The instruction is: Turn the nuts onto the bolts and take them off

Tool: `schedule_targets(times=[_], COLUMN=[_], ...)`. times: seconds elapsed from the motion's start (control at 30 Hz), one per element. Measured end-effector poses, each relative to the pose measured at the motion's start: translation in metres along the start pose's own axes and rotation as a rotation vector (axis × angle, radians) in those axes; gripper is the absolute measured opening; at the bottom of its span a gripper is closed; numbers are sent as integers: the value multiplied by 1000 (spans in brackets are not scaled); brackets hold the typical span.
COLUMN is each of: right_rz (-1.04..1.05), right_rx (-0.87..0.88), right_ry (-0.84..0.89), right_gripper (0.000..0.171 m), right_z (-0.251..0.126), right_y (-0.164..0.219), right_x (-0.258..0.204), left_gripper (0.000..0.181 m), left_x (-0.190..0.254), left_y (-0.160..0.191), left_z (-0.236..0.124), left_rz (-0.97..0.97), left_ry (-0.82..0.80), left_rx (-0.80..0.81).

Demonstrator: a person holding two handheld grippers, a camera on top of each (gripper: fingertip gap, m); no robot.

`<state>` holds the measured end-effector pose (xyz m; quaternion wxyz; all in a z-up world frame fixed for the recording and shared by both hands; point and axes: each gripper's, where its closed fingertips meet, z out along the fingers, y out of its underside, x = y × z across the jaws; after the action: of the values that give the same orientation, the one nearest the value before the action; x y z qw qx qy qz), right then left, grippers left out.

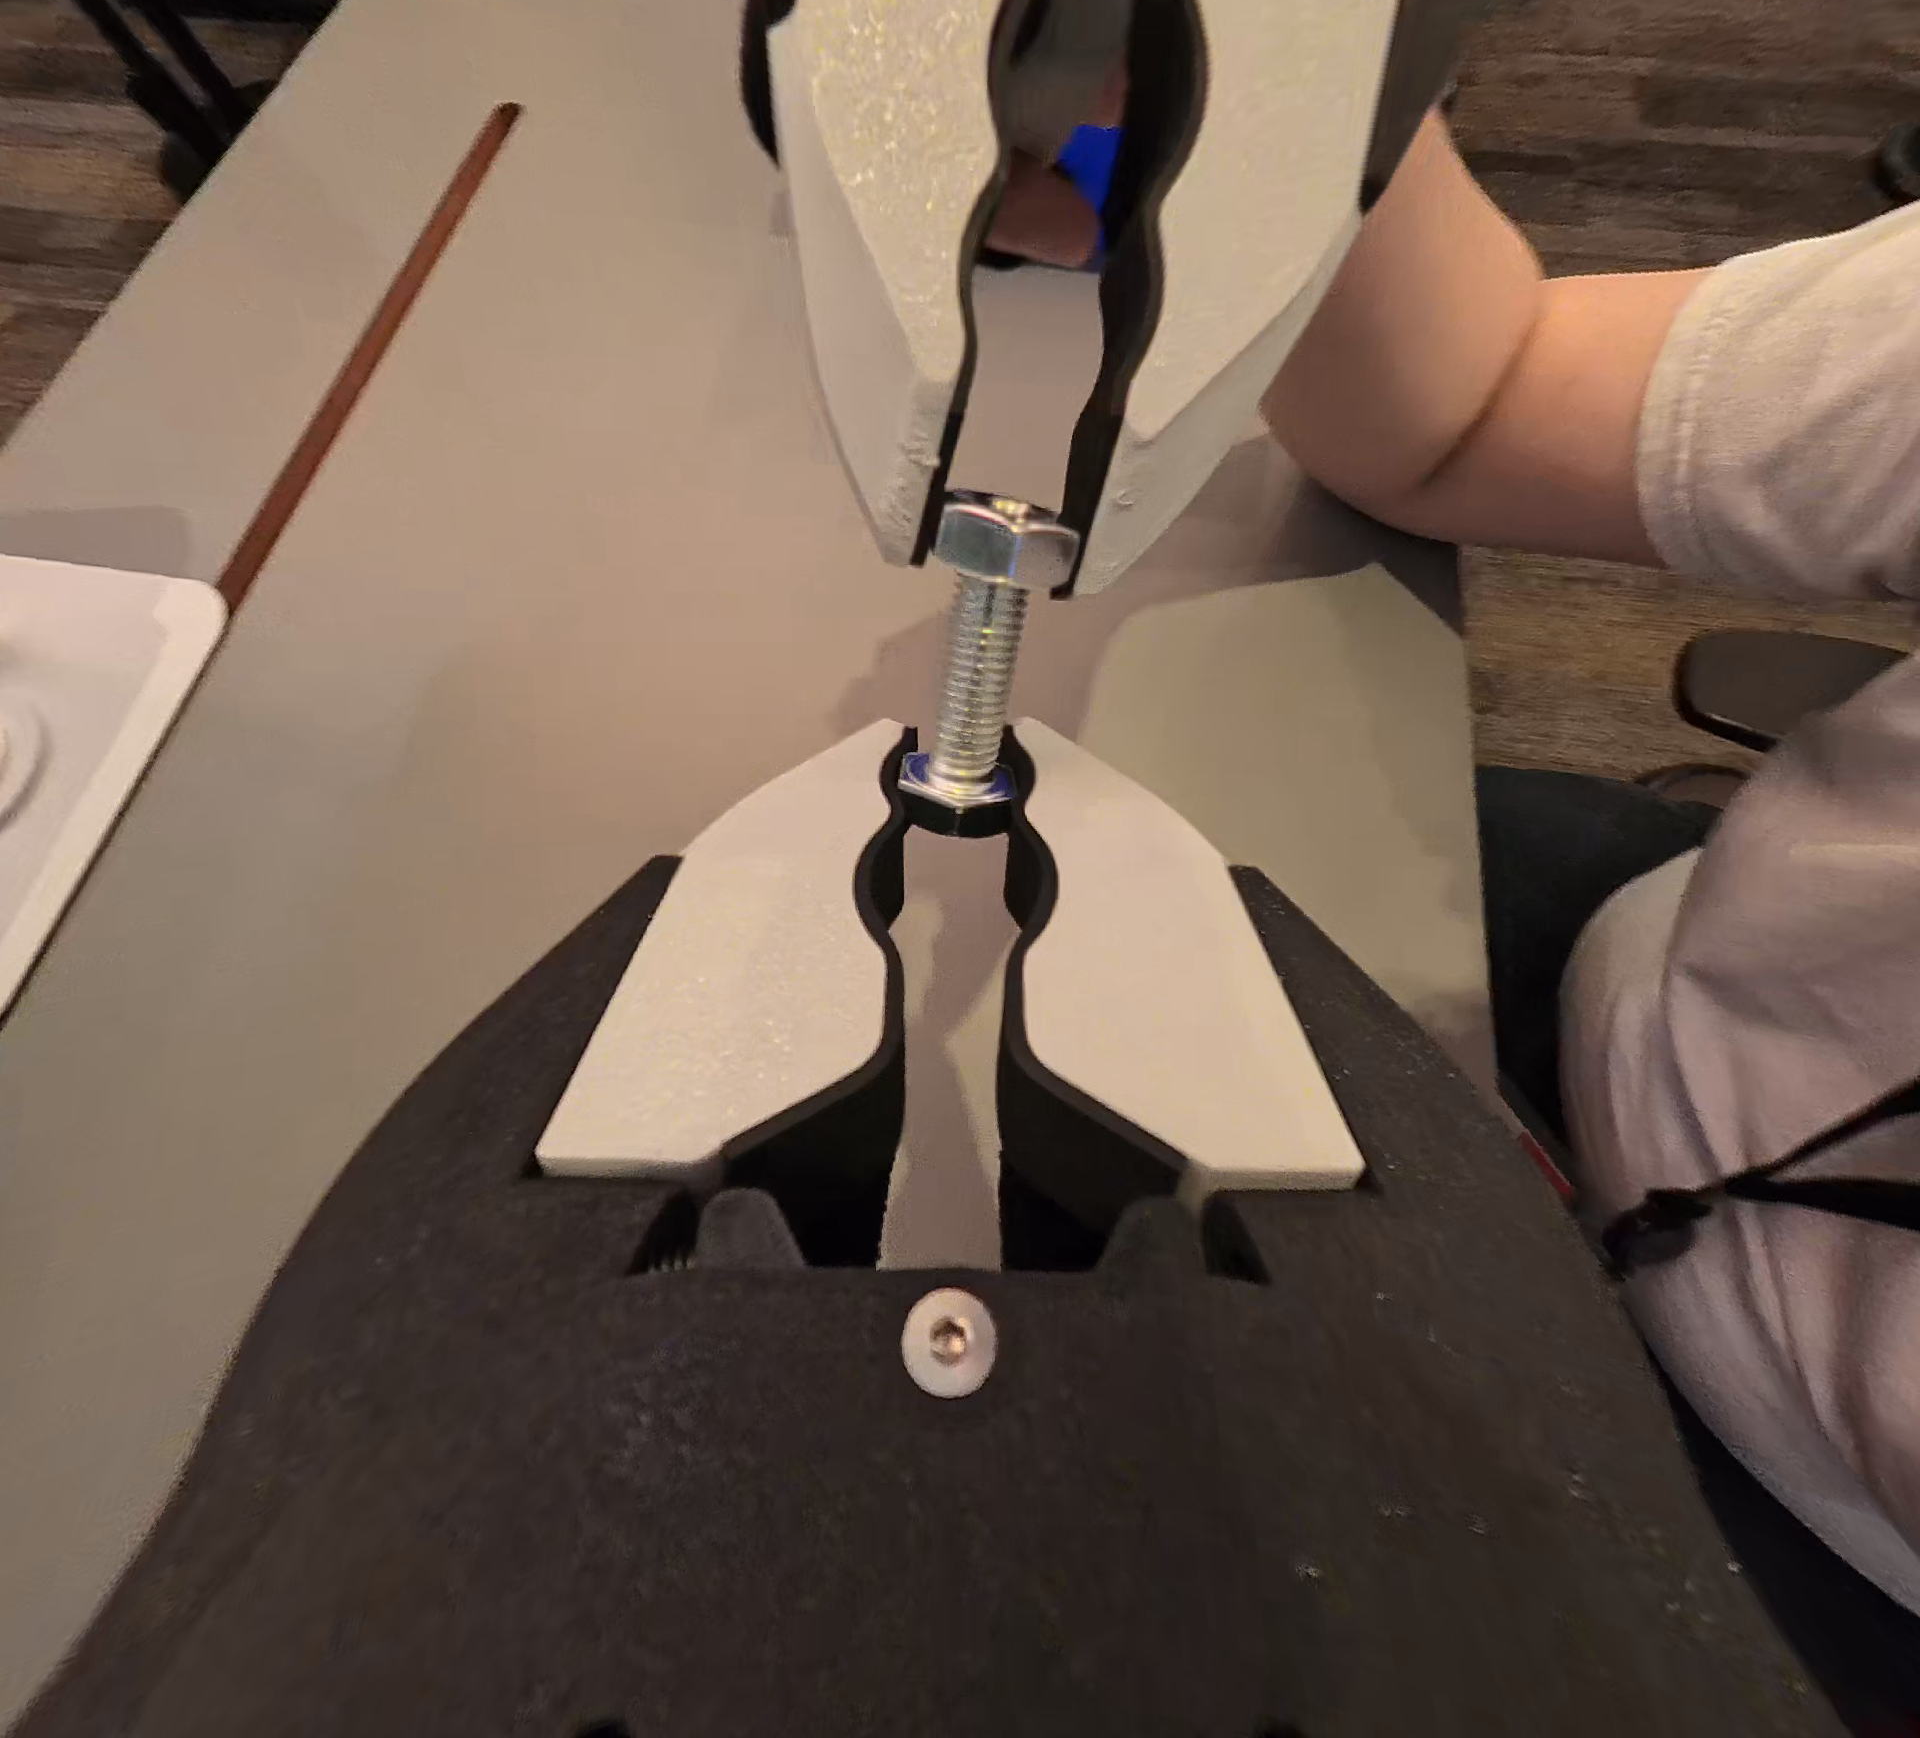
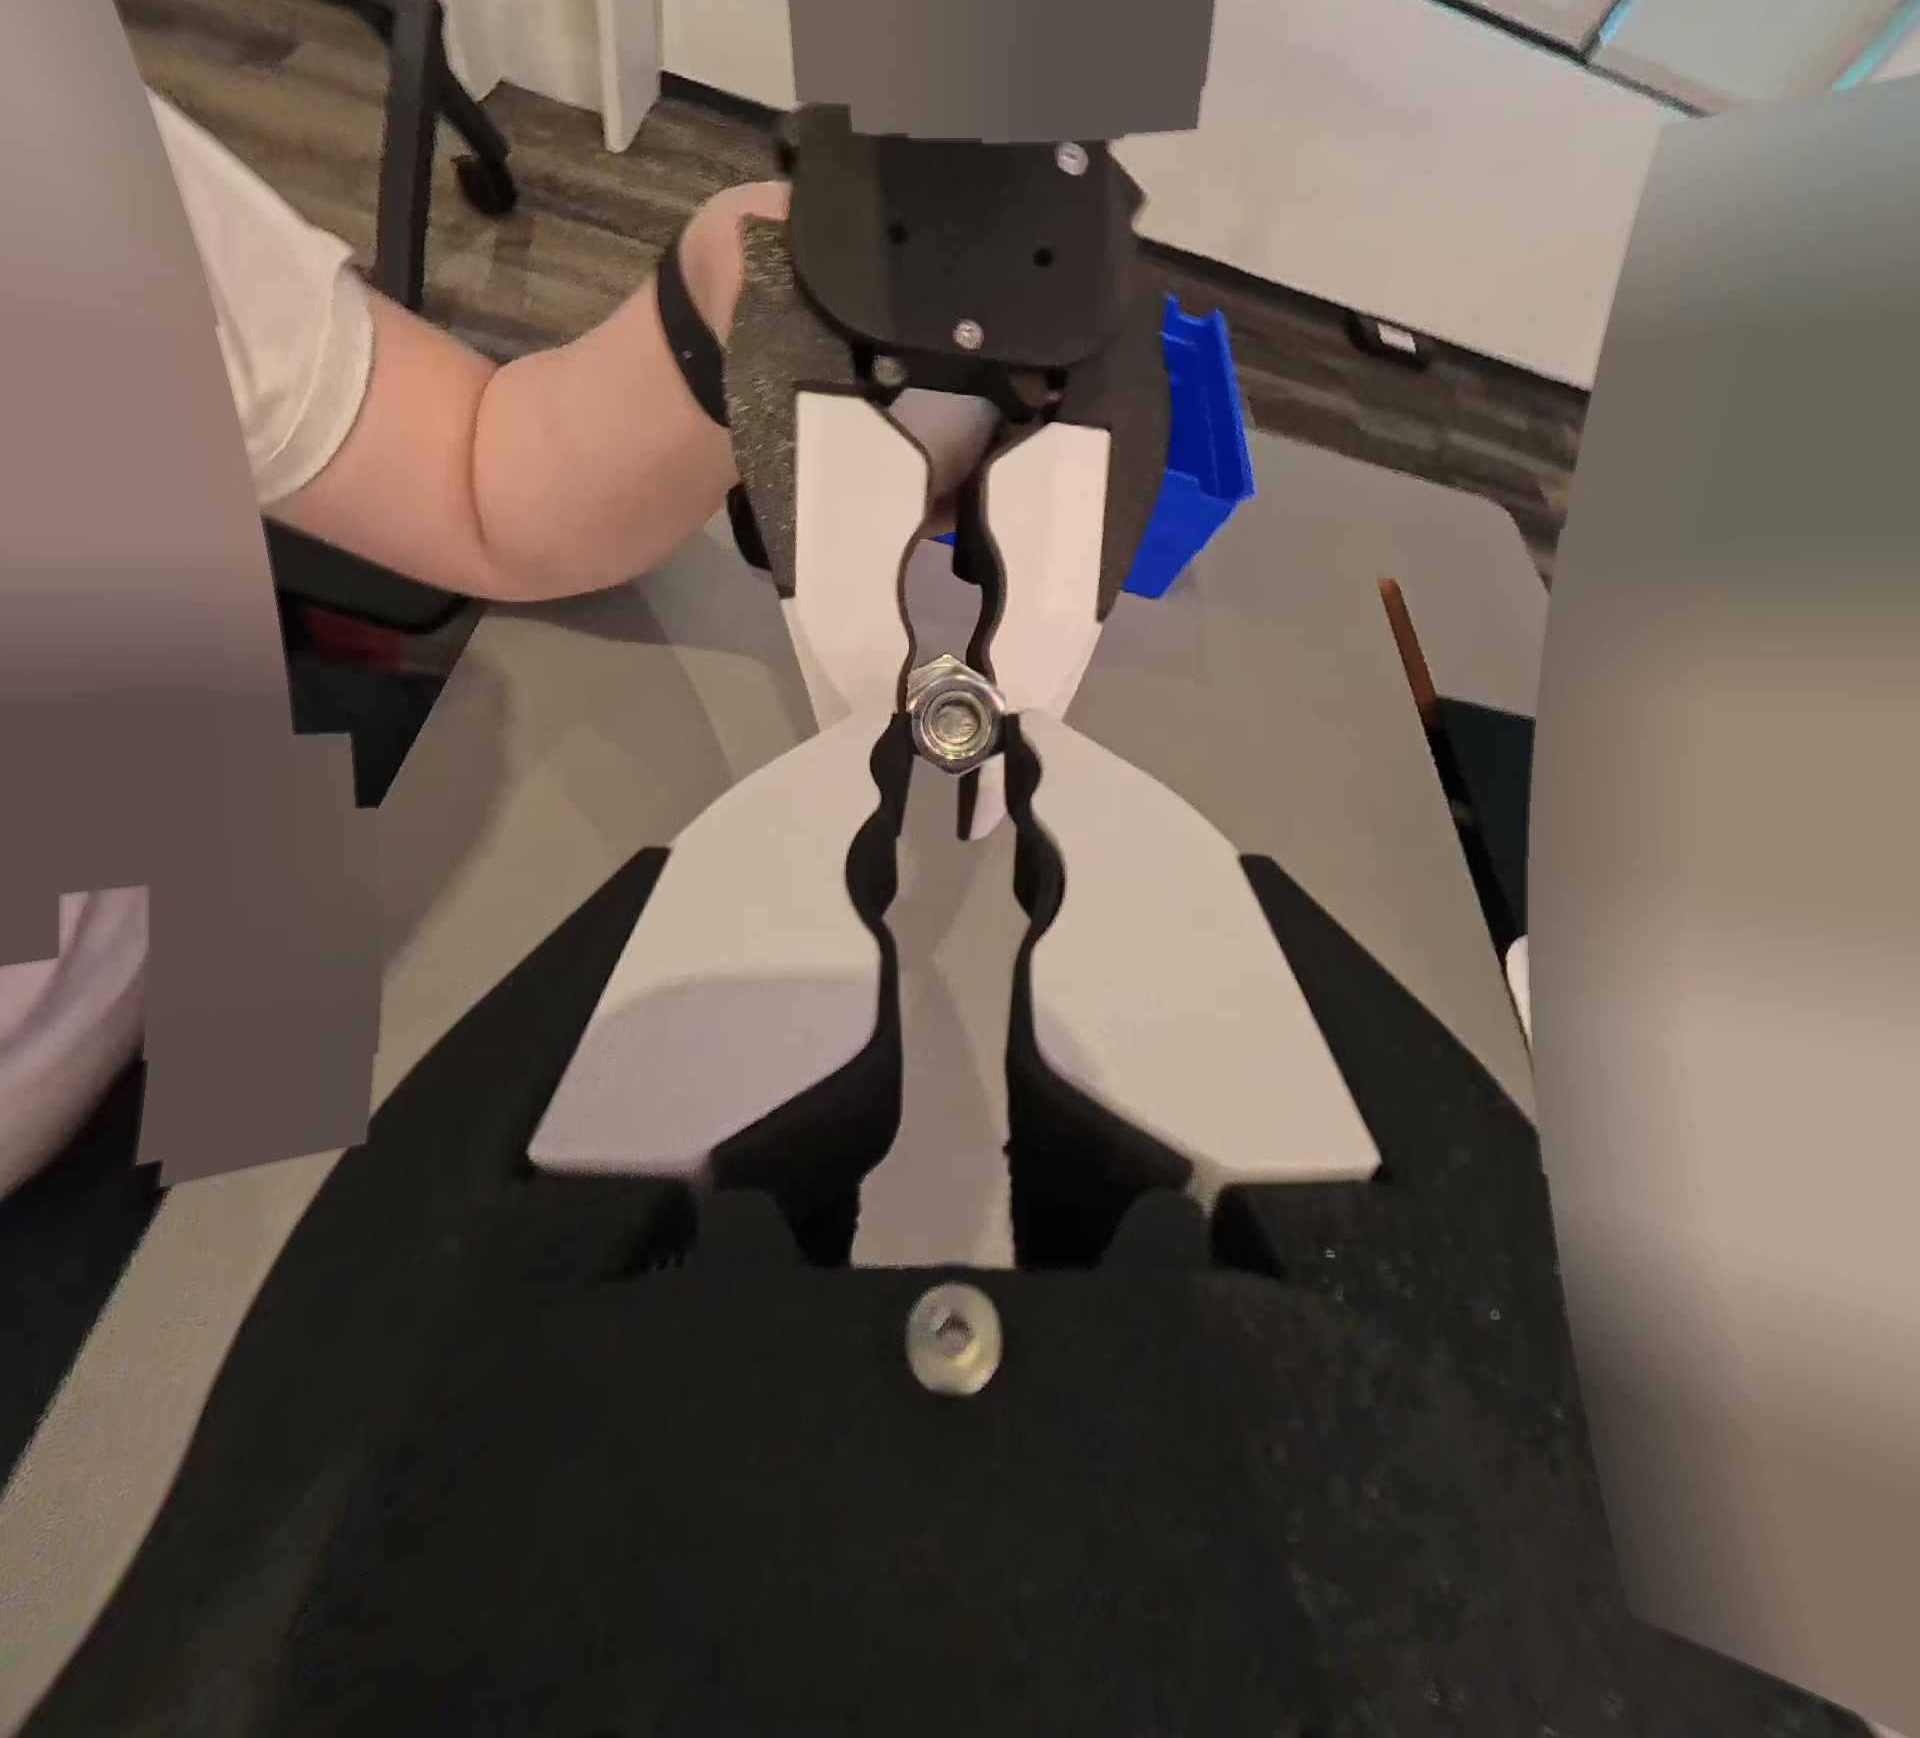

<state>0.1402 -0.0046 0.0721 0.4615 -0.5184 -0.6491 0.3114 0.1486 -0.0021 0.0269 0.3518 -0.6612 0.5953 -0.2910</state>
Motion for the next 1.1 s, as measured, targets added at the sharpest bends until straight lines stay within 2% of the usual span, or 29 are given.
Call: schedule_targets(times=[0.17, 0.37, 0.6, 0.73, 0.83, 0.9, 1.0, 1.1], right_rz=[-210, -287, -222, -104, 17, 131, 385, 765], right_rx=[86, 178, 206, 145, 26, -106, -443, -697], right_ry=[-103, -186, -124, 74, 308, 548, 830, 905], right_gripper=[17, 17, 17, 17, 17, 17, 17, 17], right_z=[-2, -10, -15, -34, -81, -135, -240, -328], right_y=[-6, -13, -17, -15, -8, 14, 89, 183], right_x=[-21, -35, -17, 17, 33, 44, 42, -2], left_gripper=[14, 14, 14, 14, 14, 14, 14, 14], left_x=[29, 61, 41, 21, 17, 16, 11, 12], left_y=[0, -5, -5, -7, -9, -11, -13, -14], left_z=[-1, -7, -2, -4, -9, -13, -16, -16], left_rz=[-2, 22, -6, -43, -42, -41, -34, -26], left_ry=[219, 435, 316, 214, 188, 169, 121, 107], left_rx=[16, 56, 58, 81, 94, 107, 112, 111])
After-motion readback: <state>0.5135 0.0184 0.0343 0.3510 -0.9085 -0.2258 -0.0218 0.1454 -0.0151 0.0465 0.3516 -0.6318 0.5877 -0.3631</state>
